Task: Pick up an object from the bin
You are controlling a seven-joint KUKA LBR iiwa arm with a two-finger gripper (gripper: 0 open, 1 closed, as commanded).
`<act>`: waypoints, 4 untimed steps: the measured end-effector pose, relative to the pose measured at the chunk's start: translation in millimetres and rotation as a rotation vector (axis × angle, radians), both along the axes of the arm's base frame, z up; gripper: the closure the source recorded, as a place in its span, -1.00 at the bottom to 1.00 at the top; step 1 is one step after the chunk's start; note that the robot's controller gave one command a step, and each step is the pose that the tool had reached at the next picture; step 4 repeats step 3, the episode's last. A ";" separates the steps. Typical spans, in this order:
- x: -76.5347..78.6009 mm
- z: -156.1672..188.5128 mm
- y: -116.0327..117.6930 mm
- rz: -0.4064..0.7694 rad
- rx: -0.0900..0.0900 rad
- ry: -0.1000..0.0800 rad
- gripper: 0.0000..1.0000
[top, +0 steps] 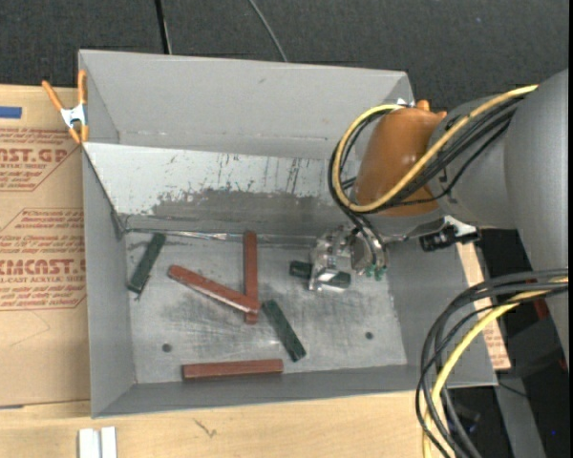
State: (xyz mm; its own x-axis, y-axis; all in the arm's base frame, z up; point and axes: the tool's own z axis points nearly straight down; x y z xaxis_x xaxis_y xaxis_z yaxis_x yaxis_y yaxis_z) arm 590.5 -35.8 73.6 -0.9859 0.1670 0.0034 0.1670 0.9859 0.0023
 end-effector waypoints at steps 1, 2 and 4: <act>-1.9 8.0 0.2 0.000 0.000 0.002 1.00; -2.2 36.1 -0.1 -0.001 -0.001 0.001 1.00; -0.6 60.1 -0.3 -0.001 -0.002 -0.005 1.00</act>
Offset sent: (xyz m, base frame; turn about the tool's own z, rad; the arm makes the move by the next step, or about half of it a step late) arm 0.0000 -0.0002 0.0185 0.0000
